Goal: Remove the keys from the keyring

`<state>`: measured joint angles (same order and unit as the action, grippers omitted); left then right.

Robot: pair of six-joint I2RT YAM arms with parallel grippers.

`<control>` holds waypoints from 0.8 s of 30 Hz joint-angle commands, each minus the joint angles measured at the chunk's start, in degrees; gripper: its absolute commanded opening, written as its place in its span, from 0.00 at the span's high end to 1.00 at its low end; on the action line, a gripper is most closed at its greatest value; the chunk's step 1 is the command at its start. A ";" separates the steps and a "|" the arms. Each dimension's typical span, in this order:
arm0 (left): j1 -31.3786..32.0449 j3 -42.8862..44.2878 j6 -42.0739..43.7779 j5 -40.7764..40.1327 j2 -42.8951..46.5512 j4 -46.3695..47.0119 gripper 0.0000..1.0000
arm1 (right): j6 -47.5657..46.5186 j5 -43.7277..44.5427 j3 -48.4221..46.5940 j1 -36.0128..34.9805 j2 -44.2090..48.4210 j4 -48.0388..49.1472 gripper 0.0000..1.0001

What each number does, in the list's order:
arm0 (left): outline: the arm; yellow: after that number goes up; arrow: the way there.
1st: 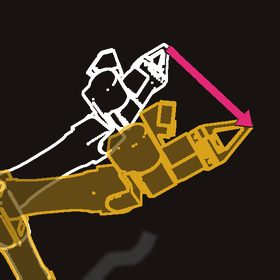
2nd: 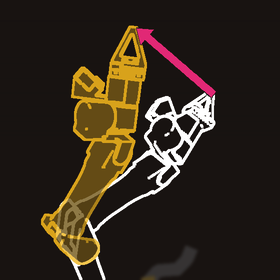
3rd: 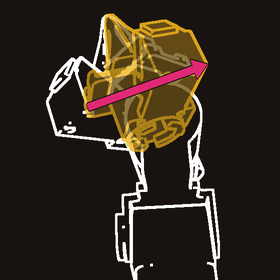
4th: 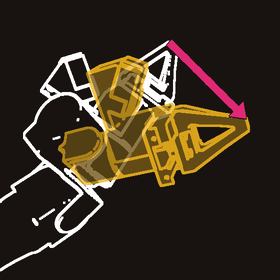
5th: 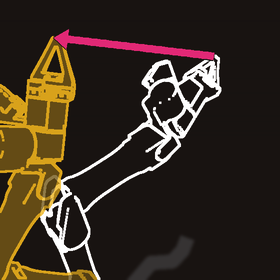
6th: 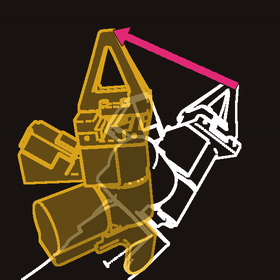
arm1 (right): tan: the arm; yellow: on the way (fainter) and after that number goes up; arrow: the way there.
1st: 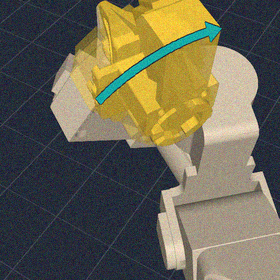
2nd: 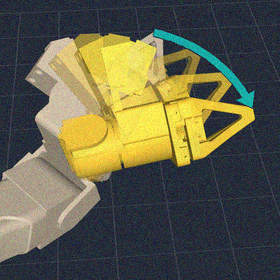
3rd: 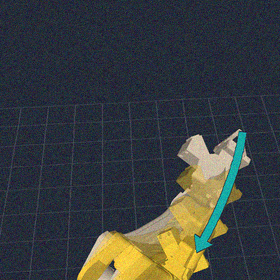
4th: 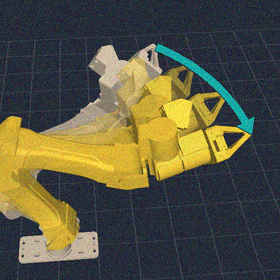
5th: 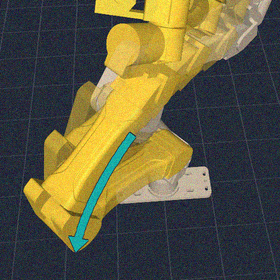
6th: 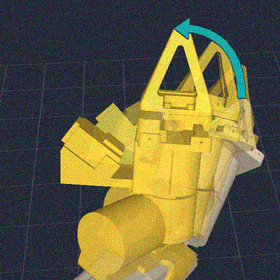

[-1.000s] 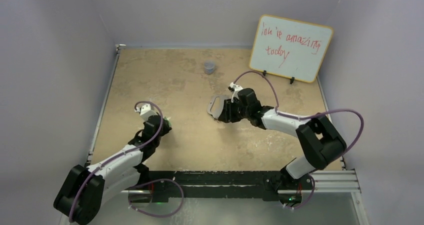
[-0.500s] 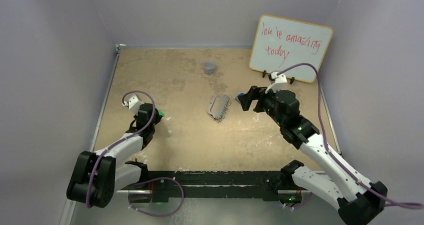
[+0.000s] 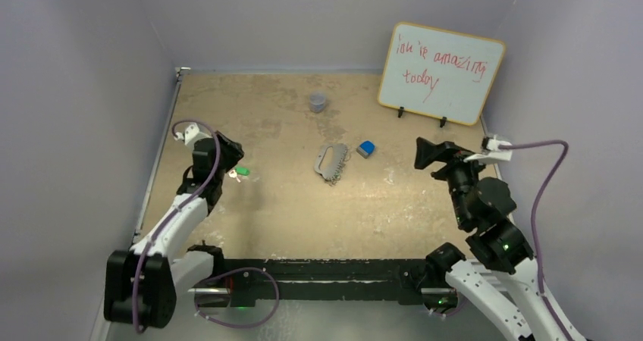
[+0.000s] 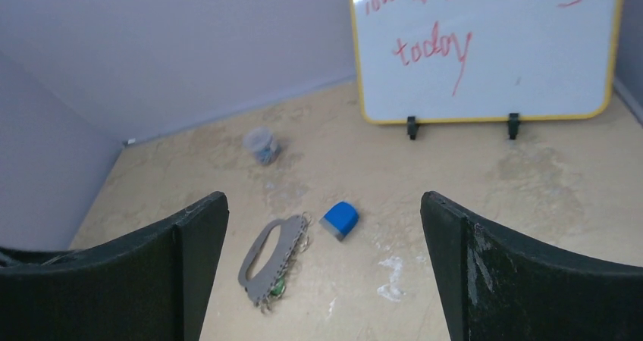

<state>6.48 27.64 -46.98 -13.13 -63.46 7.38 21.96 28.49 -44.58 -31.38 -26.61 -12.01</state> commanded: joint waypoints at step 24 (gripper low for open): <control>-0.24 18.63 31.47 -8.69 50.30 -35.22 0.09 | -14.86 16.83 7.74 0.06 21.81 10.11 0.01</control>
<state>6.39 49.45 -17.72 -18.76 -13.91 -26.41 9.41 42.94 -38.37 -31.38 -6.09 -5.67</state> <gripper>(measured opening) 0.905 0.987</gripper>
